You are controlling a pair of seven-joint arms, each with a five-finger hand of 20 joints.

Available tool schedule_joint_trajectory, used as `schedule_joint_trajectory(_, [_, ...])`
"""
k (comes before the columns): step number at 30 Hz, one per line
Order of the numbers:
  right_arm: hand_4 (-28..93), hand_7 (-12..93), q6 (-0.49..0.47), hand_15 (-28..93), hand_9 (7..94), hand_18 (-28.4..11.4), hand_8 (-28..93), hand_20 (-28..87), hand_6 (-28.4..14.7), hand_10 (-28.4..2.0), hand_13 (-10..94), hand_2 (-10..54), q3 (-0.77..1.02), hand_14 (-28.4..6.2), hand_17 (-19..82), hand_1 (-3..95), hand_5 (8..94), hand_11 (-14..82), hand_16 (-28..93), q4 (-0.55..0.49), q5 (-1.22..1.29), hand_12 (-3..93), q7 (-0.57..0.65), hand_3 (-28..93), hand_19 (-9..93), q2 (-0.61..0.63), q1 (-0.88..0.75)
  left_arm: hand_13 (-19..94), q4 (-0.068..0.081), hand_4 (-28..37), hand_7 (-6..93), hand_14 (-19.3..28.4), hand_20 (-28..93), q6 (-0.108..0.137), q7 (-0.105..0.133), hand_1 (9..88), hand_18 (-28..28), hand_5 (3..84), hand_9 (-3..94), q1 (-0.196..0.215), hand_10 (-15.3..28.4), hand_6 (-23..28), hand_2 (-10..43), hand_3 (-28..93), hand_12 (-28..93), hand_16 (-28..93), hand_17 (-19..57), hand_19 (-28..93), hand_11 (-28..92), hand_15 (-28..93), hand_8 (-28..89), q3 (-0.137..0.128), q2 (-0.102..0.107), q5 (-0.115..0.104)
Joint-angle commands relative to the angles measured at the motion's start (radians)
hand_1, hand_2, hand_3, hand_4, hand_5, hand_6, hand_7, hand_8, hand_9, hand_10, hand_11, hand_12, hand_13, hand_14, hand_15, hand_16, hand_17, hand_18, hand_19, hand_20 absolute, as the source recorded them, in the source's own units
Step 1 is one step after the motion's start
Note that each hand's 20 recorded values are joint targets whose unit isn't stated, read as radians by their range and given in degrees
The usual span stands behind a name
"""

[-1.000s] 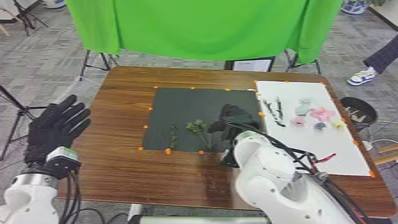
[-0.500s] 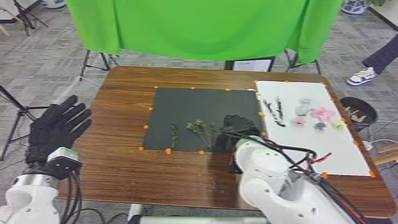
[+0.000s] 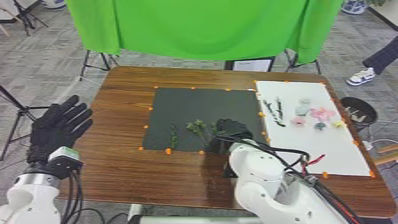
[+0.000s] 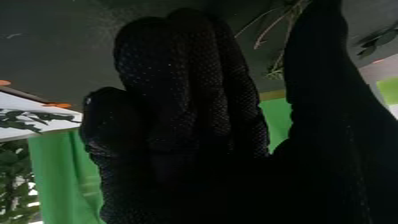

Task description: Arrange flowers

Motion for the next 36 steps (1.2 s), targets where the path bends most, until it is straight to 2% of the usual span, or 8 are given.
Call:
schedule_joint_trajectory(1, [-16, 18, 0.007, 45, 83.9, -14.3, -6, 18, -7.7, -17.3, 87, -9.5, 0.016, -8.8, 62, 40.2, 74.2, 26.0, 34, -0.018, 0.002, 25.9, 0.001, 64, 93, 0.015, -0.012, 21, 0.002, -28.3, 11.6, 16.5, 10, -0.014, -0.008, 27.1, 15.5, 41.2, 34.0, 0.012, 16.5, 9.9, 10.9, 73, 14, -5, -6.7, 33, 21, 34, -7, -0.002, -0.011, -0.013])
schedule_joint_trajectory(4, [-15, 18, 0.036, 45, 84.0, -14.3, -6, 18, -7.7, -17.3, 88, -9.5, 0.018, -8.8, 62, 39.8, 74.3, 26.0, 34, -0.018, -0.009, 25.9, 0.005, 65, 93, 0.019, -0.011, 21, 0.003, -28.3, 11.5, 16.4, 10, -0.025, -0.005, 27.1, 15.5, 41.3, 34.0, 0.013, 16.5, 9.9, 10.9, 73, 14, -5, -6.7, 33, 21, 34, -7, 0.002, -0.014, -0.028])
schedule_joint_trajectory(6, [-14, 18, 0.046, 45, 84.2, -14.3, -6, 18, -7.7, -17.4, 88, -9.3, 0.015, -8.7, 62, 39.4, 74.4, 26.0, 34, -0.007, -0.023, 25.8, 0.008, 67, 93, 0.012, -0.006, 21, 0.003, -28.3, 11.5, 16.4, 10, -0.022, -0.008, 27.1, 15.5, 41.3, 34.0, 0.013, 16.5, 9.9, 10.9, 73, 14, -5, -6.7, 33, 21, 34, -7, 0.002, -0.011, -0.022])
schedule_joint_trajectory(15, [-14, 18, 0.004, 45, 84.4, -14.2, -4, 18, -7.7, -17.2, 88, -8.7, -0.019, -8.7, 63, 40.3, 74.4, 26.0, 34, 0.074, -0.032, 26.0, 0.007, 69, 93, -0.021, 0.025, 21, 0.008, -28.3, 11.5, 16.5, 10, -0.023, -0.008, 27.1, 15.5, 41.2, 34.1, -0.002, 16.5, 9.9, 10.9, 73, 14, -5, -6.8, 33, 21, 34, -7, 0.011, -0.013, -0.022])
schedule_joint_trajectory(22, [-14, 19, 0.002, 45, 84.2, -14.1, -6, 18, -7.6, -17.2, 88, -9.4, -0.024, -8.7, 62, 39.7, 74.4, 26.1, 34, 0.059, -0.030, 26.0, -0.004, 68, 93, -0.029, 0.016, 21, 0.006, -28.3, 11.5, 16.5, 10, -0.020, -0.008, 27.0, 15.5, 41.0, 34.0, 0.005, 16.5, 9.8, 10.9, 73, 14, -5, -6.8, 33, 21, 34, -7, 0.005, -0.014, -0.024])
schedule_joint_trajectory(26, [-15, 19, -0.005, 45, 84.1, -14.1, -6, 18, -7.7, -17.2, 88, -9.5, -0.028, -8.7, 62, 39.8, 74.3, 26.1, 34, 0.055, -0.030, 26.0, 0.001, 68, 93, -0.026, 0.018, 21, 0.010, -28.3, 11.5, 16.5, 10, -0.024, -0.015, 27.0, 15.5, 41.2, 34.0, -0.005, 16.4, 9.8, 10.9, 73, 14, -5, -6.7, 33, 21, 34, -7, 0.007, -0.013, -0.014])
schedule_joint_trajectory(29, [-14, 18, -0.009, 45, 84.1, -14.2, -6, 18, -7.7, -17.2, 88, -9.5, -0.015, -8.7, 62, 39.8, 74.3, 26.1, 34, 0.056, 0.010, 26.0, 0.024, 68, 93, -0.020, 0.022, 21, 0.010, -28.3, 11.5, 16.5, 10, -0.023, -0.006, 27.0, 15.5, 41.2, 34.0, -0.004, 16.5, 9.9, 10.9, 73, 14, -5, -6.7, 33, 21, 34, -7, 0.009, -0.009, -0.019])
schedule_joint_trajectory(36, [-14, 18, -0.013, 45, 84.0, -13.8, -6, 16, -7.9, -17.4, 88, -9.5, 0.074, -8.7, 63, 39.7, 74.2, 26.0, 34, -0.026, 0.098, 25.9, 0.028, 68, 93, 0.018, 0.002, 21, 0.004, -28.3, 11.4, 16.5, 10, -0.021, -0.004, 27.1, 15.4, 41.1, 34.1, 0.013, 16.5, 9.8, 10.8, 73, 14, -5, -6.7, 33, 21, 34, -7, -0.002, -0.018, -0.023])
